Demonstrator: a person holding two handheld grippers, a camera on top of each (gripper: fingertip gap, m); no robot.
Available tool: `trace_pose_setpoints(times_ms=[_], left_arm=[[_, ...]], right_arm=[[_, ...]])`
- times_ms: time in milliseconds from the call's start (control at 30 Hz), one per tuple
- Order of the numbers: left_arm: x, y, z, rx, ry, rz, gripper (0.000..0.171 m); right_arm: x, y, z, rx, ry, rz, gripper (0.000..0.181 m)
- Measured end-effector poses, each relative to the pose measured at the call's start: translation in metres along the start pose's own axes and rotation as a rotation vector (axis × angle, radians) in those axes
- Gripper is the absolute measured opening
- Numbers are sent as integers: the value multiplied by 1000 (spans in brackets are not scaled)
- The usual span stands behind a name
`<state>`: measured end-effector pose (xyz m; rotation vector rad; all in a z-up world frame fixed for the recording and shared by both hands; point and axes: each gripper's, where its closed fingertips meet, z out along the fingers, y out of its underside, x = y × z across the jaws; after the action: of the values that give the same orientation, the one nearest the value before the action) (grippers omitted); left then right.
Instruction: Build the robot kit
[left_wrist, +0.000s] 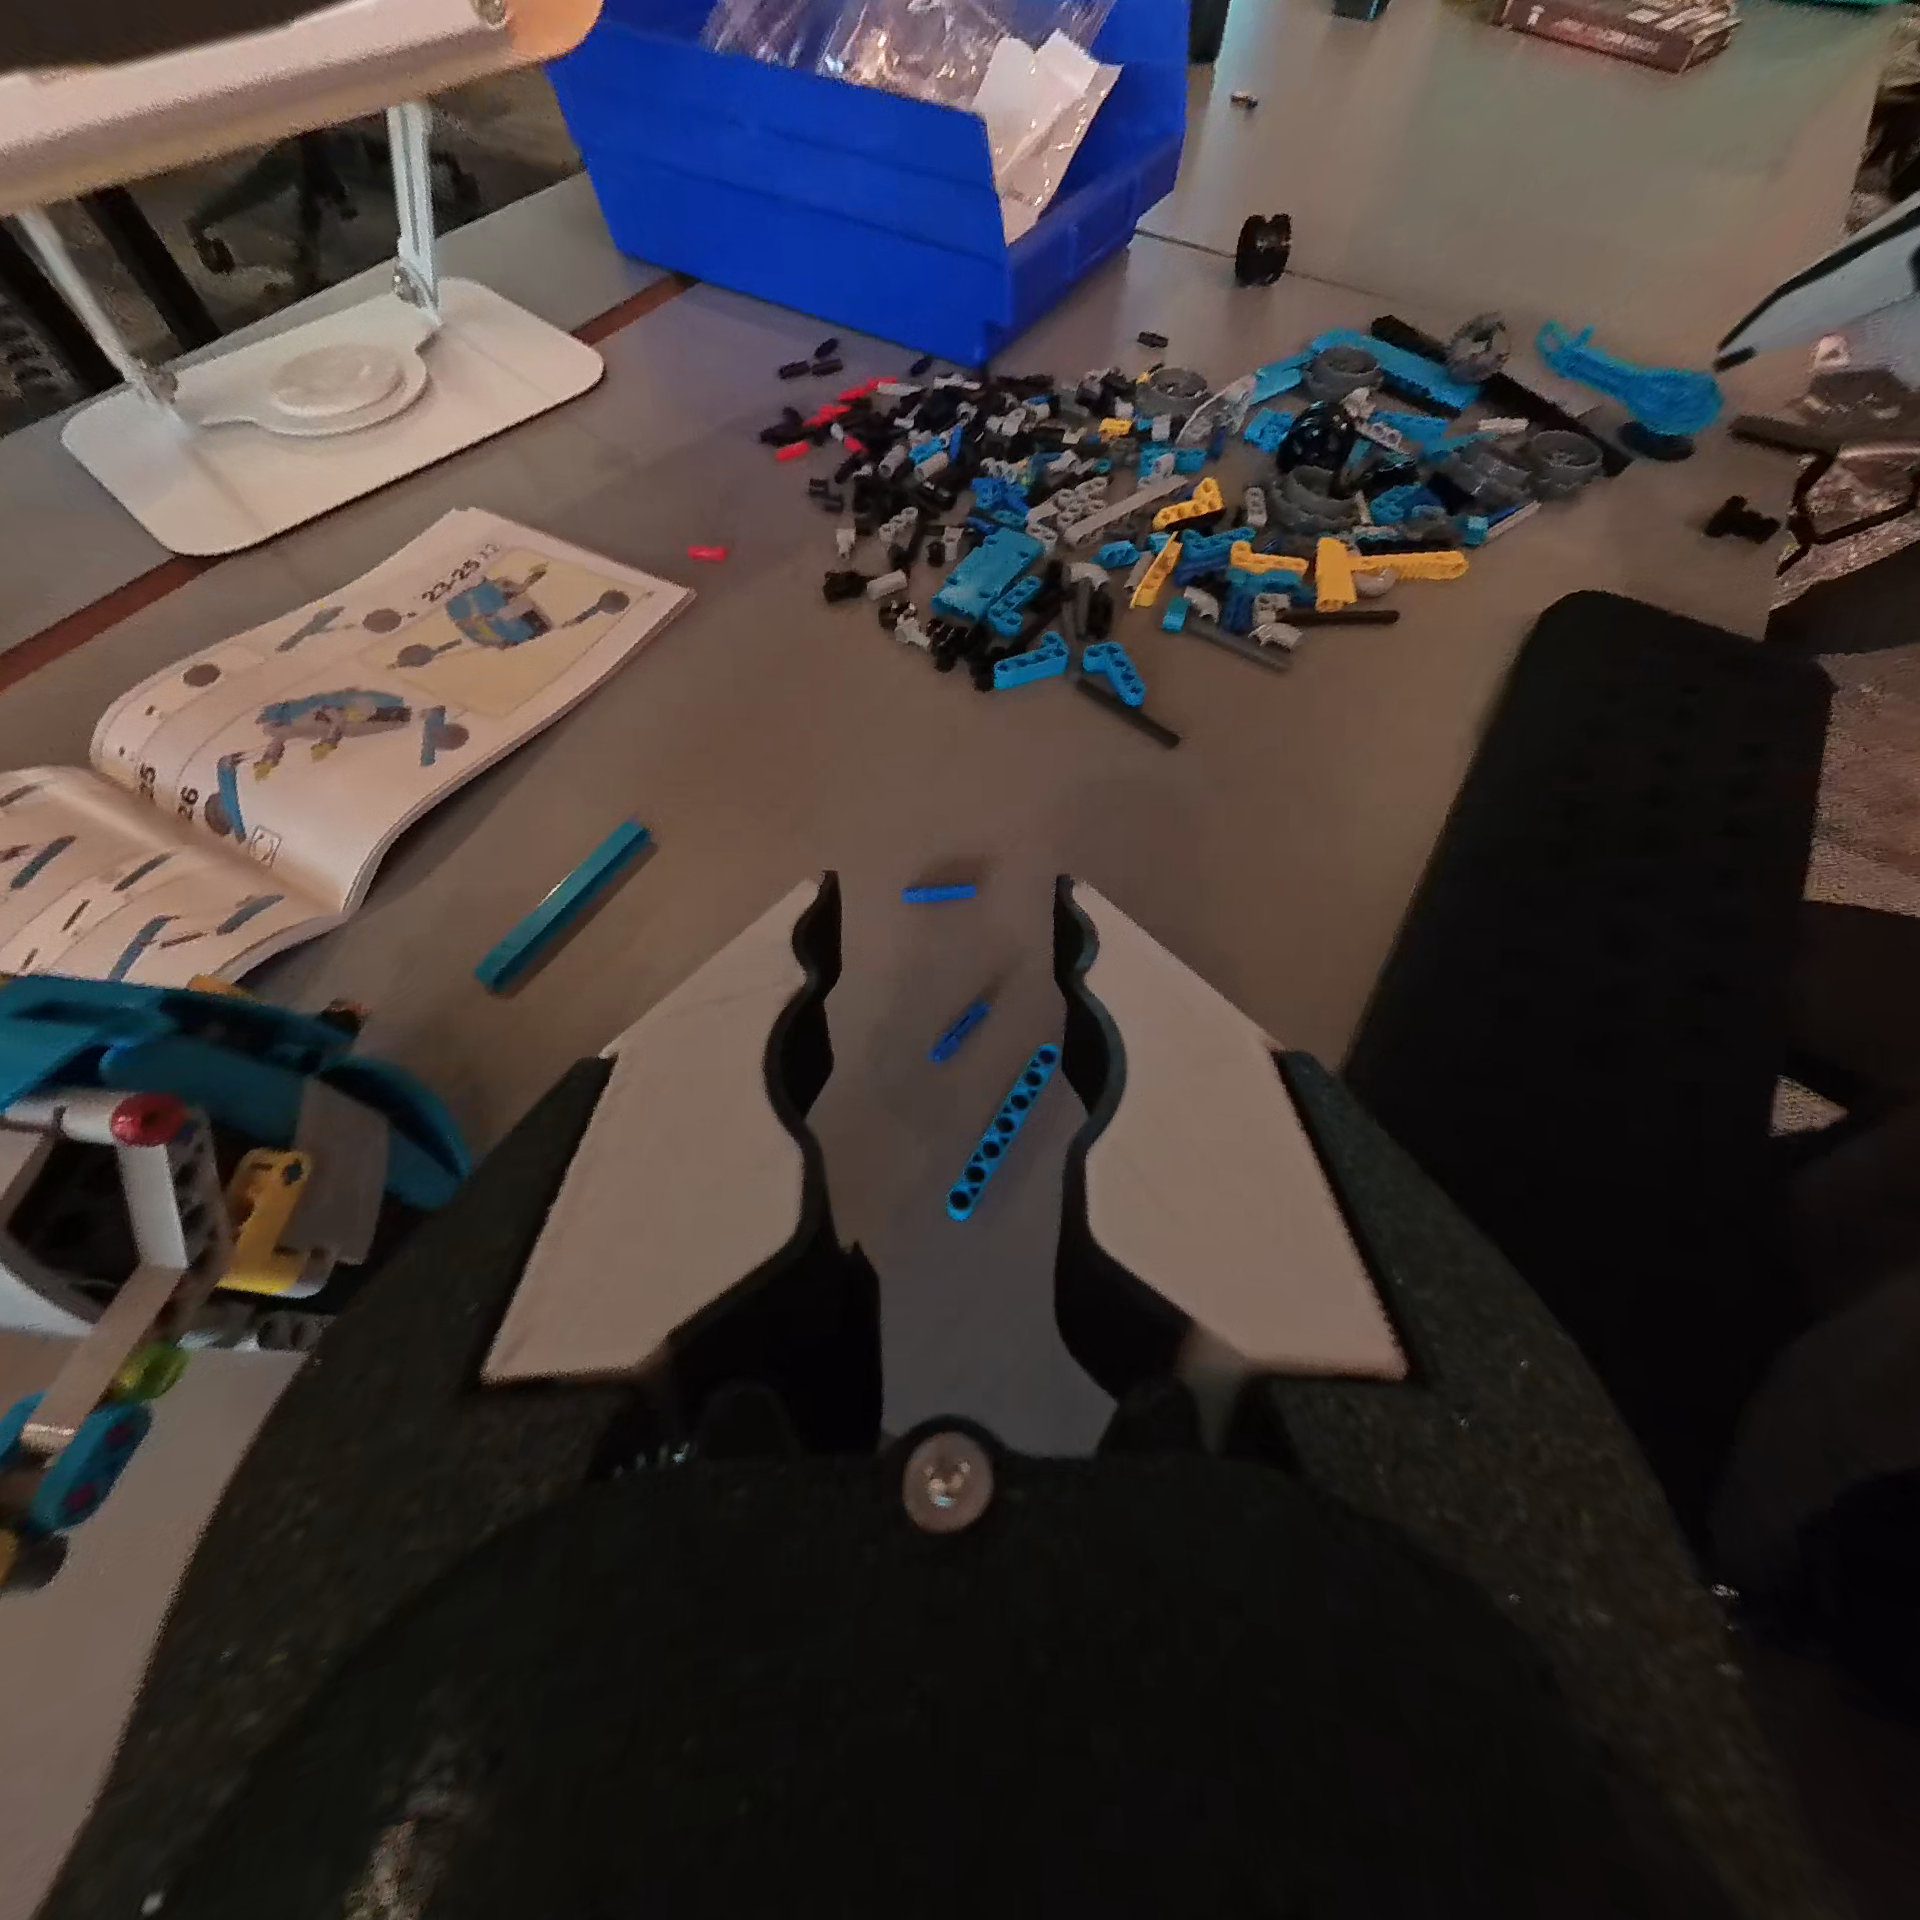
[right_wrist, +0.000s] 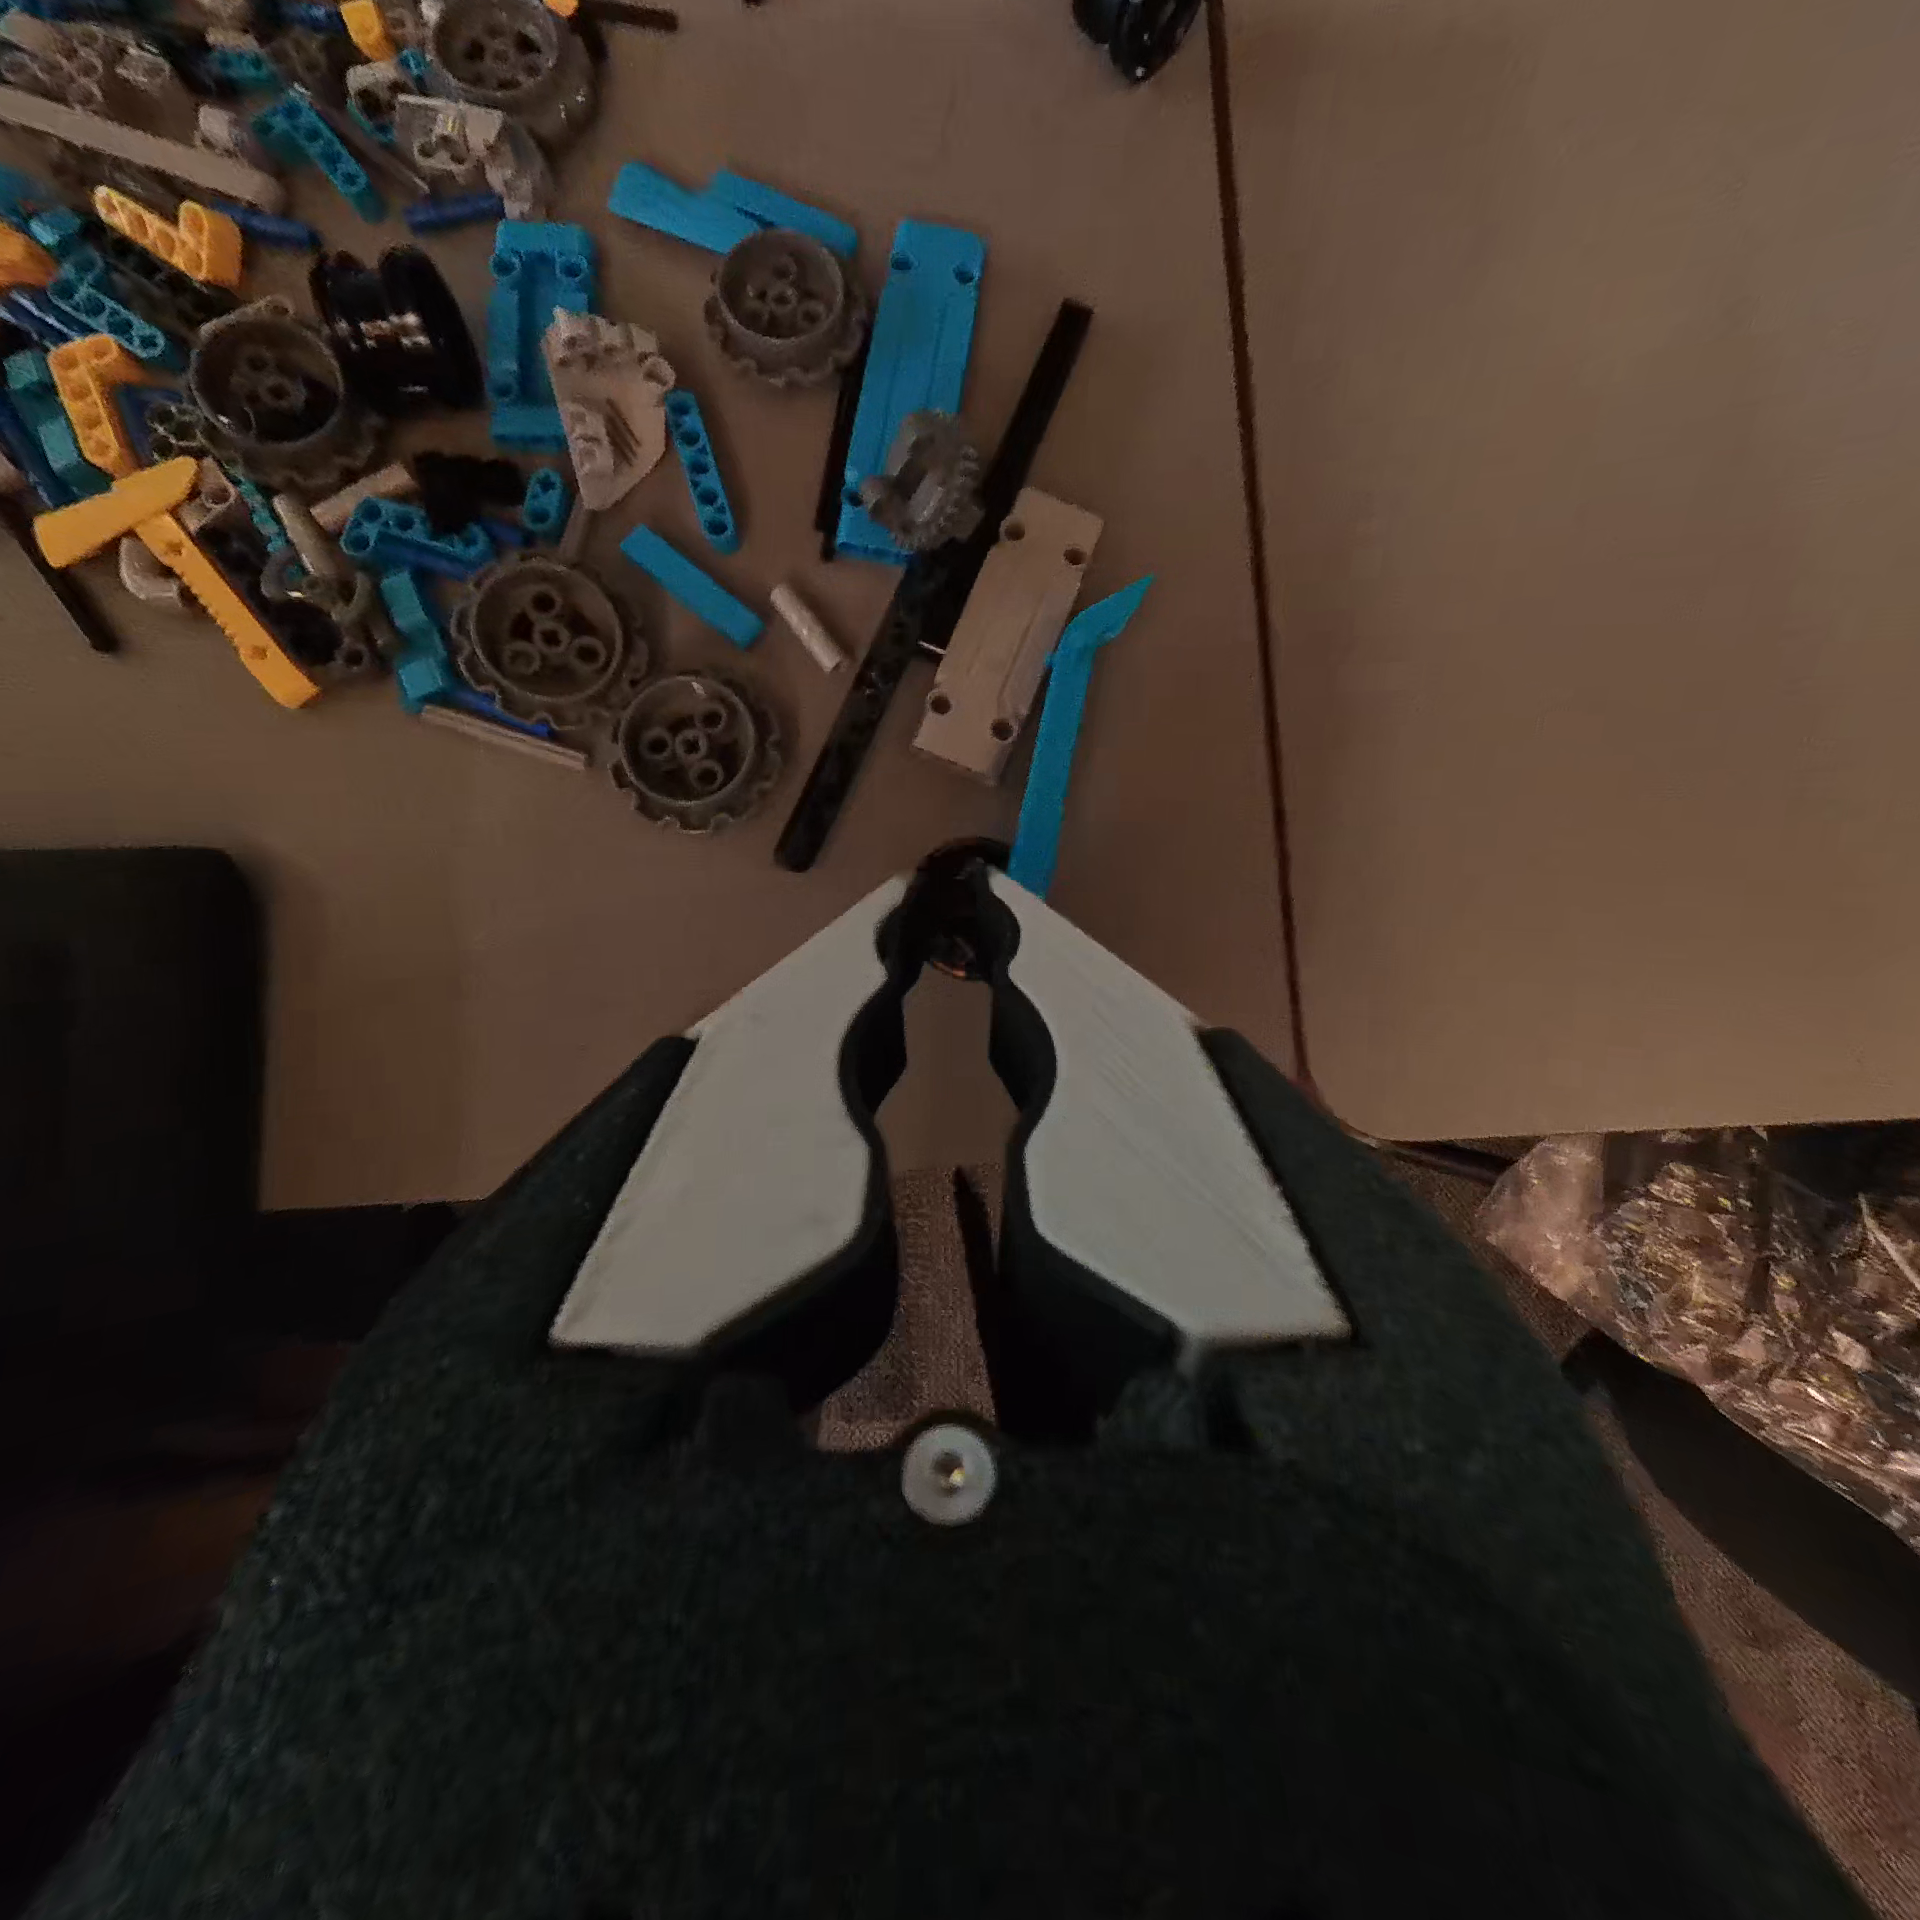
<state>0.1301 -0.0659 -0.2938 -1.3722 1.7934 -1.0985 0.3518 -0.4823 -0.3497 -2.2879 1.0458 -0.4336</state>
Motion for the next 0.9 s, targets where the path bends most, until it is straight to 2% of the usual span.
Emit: trace_pose_setpoints(times_ms=[100, 233, 400, 600, 633, 733, 800, 833, 900], left_arm=[[9, -4, 0, 14, 0, 2, 41], [12, 1, -3, 7, -22, -12, 41], [8, 6, -9, -3, -49, -35, 41], [-1, 10, -14, -14, -89, -20, 41], [-2, 11, -15, -17, -96, -21, 41], [-1, 15, -18, -19, -105, -47, 41], [2, 18, -20, -17, -110, -65, 41], [3, 21, -21, -19, -116, -71, 41], [7, 26, -24, -25, -121, -88, 41]], right_arm=[[-23, -10, 11, 17, -65, -21, 10], [-40, -23, 28, -8, -80, -96, 15], [-51, -45, 42, 21, -110, -118, 17], [-93, -70, 56, 64, -204, -163, 17], [-109, -79, 53, 87, -269, -143, 18], [-183, -121, 15, 267, -565, -110, 18], [-224, -127, -3, 301, -695, -142, 19], [-238, -127, -5, 302, -718, -158, 19], [-249, -115, 6, 254, -657, -220, 19]])
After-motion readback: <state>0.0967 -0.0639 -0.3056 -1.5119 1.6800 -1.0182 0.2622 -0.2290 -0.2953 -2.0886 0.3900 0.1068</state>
